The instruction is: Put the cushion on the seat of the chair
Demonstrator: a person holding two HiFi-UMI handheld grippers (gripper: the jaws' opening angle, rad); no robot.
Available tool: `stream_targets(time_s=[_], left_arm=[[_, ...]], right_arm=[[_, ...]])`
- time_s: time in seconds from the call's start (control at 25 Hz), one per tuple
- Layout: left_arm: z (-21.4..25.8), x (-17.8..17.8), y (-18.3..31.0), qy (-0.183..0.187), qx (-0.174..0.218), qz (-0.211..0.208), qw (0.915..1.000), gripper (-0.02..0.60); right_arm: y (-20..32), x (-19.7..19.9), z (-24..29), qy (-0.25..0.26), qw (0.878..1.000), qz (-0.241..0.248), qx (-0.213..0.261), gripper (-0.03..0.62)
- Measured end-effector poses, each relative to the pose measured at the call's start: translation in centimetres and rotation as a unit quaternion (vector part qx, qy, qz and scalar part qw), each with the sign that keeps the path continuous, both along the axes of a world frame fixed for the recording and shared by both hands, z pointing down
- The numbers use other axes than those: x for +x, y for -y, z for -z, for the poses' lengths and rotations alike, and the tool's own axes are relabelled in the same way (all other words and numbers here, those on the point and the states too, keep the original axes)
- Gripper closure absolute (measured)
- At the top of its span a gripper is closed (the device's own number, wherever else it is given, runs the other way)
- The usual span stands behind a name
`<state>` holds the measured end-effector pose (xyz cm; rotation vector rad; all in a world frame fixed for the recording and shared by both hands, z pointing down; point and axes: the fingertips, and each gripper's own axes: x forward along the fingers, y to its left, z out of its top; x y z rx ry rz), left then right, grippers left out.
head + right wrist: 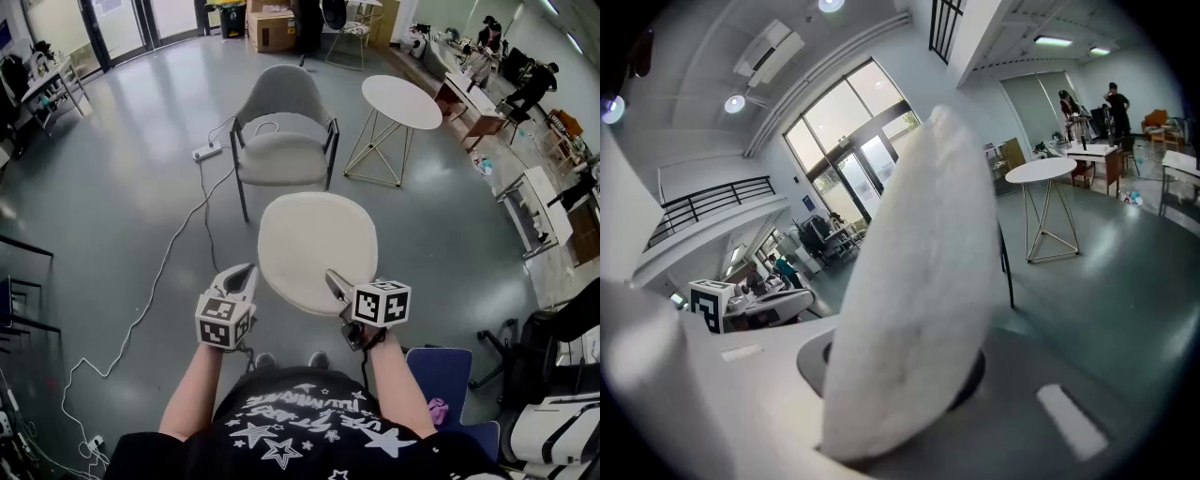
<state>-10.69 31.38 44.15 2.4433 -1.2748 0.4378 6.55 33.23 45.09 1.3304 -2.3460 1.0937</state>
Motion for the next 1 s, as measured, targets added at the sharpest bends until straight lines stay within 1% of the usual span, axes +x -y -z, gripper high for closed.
stream_targets(time_s=[0.16,0.32,0.44,0.52,0.64,0.88,1.0], left_arm=[[0.7,-1.3,0.6,-0.018,0.0,0.01,0.9998,0.572],[1.2,-2.0,0.4,-0.027,0.002,0.004,0.9996,0.572],[0.9,-3.0,0.1,-0.044,-0.003,0.008,0.999,0.572],[0.4,-4.0,-0.3,-0.043,-0.005,0.013,0.999,0.572],[0.4,-5.4,-0.9,-0.034,0.0,0.007,0.9994,0.572],[0.3,-8.2,-1.2,-0.043,0.001,0.002,0.9991,0.572],[-0.4,-9.3,-1.3,-0.036,-0.002,-0.008,0.9993,0.572]], right_arm=[[0.3,-1.0,0.1,-0.004,1.0,0.004,0.004,0.534],[0.3,-1.9,0.0,-0.007,1.0,0.004,0.003,0.534],[0.3,-2.5,-0.2,-0.013,1.0,0.001,-0.001,0.534],[0.3,-3.0,-0.1,-0.028,1.0,0.0,0.007,0.534],[0.3,-3.9,-0.1,-0.052,0.998,0.005,0.02,0.533],[-0.1,-6.5,-1.2,-0.047,0.999,-0.005,0.007,0.533],[-0.9,-7.4,-1.5,-0.049,0.999,-0.009,0.003,0.533]])
